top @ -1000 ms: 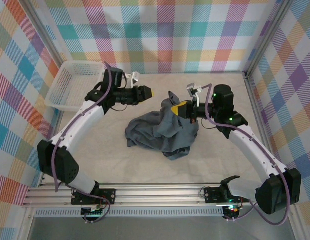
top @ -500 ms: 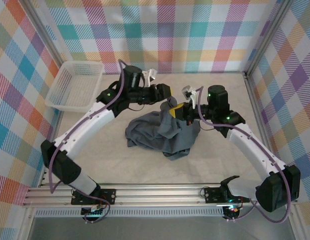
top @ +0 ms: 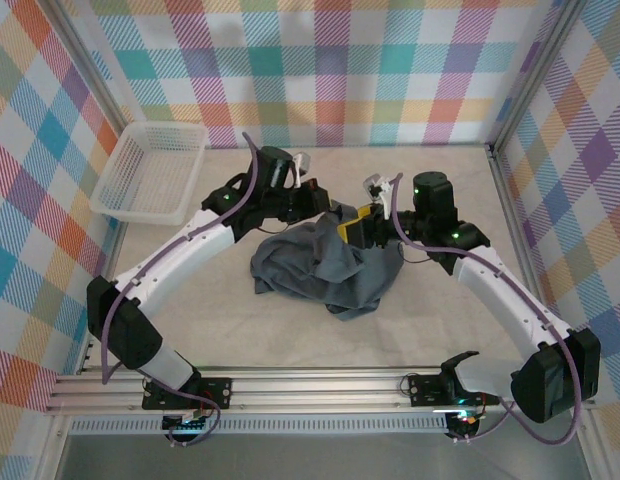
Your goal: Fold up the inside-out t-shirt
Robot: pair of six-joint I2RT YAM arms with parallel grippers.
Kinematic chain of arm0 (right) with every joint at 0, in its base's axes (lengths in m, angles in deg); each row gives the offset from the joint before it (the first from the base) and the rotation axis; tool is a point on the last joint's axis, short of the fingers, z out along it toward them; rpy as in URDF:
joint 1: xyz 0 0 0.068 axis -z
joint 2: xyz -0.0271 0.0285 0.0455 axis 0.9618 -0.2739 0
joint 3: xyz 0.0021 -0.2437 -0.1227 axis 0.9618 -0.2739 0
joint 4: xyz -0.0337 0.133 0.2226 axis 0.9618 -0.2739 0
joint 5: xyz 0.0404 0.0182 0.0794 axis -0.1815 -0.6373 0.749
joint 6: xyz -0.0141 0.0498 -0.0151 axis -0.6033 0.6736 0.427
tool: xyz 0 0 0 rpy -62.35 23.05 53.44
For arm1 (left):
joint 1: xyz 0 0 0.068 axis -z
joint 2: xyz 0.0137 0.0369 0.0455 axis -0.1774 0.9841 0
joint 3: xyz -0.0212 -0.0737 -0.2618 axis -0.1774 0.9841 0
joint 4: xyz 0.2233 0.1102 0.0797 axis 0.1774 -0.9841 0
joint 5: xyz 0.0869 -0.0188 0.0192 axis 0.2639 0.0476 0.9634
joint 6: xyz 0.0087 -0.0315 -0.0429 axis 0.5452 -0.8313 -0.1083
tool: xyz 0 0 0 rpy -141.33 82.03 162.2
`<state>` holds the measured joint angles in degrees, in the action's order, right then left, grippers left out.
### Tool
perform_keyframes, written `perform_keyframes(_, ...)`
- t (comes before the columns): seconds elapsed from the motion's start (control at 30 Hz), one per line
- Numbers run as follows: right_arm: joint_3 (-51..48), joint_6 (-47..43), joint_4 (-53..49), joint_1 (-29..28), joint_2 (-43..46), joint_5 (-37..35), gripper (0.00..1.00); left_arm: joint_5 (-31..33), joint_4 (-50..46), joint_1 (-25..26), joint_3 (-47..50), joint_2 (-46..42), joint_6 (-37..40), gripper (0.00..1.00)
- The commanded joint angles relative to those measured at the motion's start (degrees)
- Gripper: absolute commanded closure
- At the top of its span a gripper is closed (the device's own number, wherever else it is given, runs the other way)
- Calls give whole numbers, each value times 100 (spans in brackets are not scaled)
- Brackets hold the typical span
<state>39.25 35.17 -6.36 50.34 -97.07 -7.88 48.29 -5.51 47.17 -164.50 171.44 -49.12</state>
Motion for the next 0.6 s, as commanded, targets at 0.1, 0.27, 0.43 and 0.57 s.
perform_keyframes(0.1,143,285,122,-9,-64,342,69,-469,589,-65,69,-208,25,100)
perform_keyframes(0.27,246,456,140,-5,-402,378,99,-475,592,-65,49,-233,78,100)
perform_keyframes(0.43,360,715,402,67,-288,1042,100,301,-239,-285,74,-361,567,100)
perform_keyframes(0.57,146,1668,1455,217,-181,1880,100,120,-243,-801,470,-492,844,99)
